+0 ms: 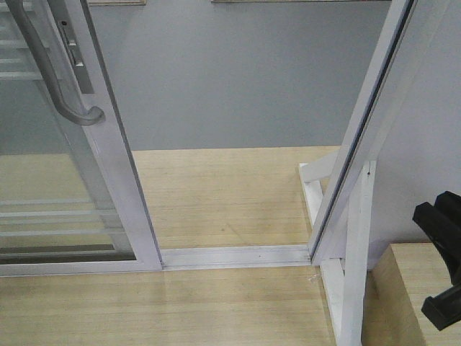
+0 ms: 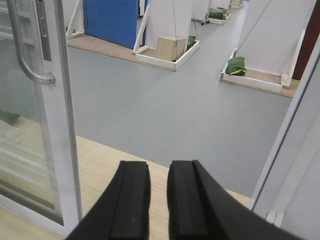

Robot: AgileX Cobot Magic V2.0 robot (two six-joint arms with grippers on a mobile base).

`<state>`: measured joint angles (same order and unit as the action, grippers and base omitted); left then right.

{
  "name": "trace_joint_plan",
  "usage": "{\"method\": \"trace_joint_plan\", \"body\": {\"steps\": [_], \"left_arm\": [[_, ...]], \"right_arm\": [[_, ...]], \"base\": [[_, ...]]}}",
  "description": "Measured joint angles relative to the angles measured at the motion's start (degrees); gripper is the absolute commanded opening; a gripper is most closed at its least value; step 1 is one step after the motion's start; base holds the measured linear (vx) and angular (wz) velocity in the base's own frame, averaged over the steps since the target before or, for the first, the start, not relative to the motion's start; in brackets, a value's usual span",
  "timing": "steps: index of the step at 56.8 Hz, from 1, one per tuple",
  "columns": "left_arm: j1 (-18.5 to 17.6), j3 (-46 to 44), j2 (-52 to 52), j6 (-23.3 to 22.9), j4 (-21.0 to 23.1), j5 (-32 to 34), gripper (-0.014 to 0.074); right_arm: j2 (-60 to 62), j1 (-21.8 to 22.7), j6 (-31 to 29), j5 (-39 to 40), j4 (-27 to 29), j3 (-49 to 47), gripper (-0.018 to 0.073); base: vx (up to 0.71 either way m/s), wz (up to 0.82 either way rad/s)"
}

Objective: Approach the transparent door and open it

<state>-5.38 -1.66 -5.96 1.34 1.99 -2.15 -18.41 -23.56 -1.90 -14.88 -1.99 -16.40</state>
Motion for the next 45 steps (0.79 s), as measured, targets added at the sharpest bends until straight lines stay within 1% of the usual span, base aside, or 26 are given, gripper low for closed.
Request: {"method": "trace_joint_plan", "body": {"steps": [3, 7, 15, 23, 45], "left_arm": [[0.00, 2.43, 2.89, -0.24, -0.06, -1.23, -0.0006], [-0.05, 3.12, 5.87, -0.26, -0.16, -4.74, -0.0006], [-0.05, 3.34, 6.59, -0.26, -0.30, -9.02, -0.0006], [-0.05, 3.46, 6.59, -0.26, -0.29, -10.39, -0.0006], [-0.05, 3.46, 6.59, -0.26, -0.29, -10.61, -0.0006]], "right_arm": [[0.00, 0.00, 0.00, 0.00, 0.00, 0.00, 0.0217], [0.00, 0.00, 0.00, 0.00, 0.00, 0.00, 0.0217], [0.00, 0.00, 0.00, -0.08, 0.00, 0.04, 0.0217], [0.00, 0.00, 0.00, -0.08, 0.02, 0.06, 0.0217], [0.00, 0.00, 0.00, -0.08, 0.02, 0.06, 0.0217]], "base": [[0.00, 0.00], [0.00, 0.00], [0.00, 0.00], [0.00, 0.00], [0.00, 0.00]]}}
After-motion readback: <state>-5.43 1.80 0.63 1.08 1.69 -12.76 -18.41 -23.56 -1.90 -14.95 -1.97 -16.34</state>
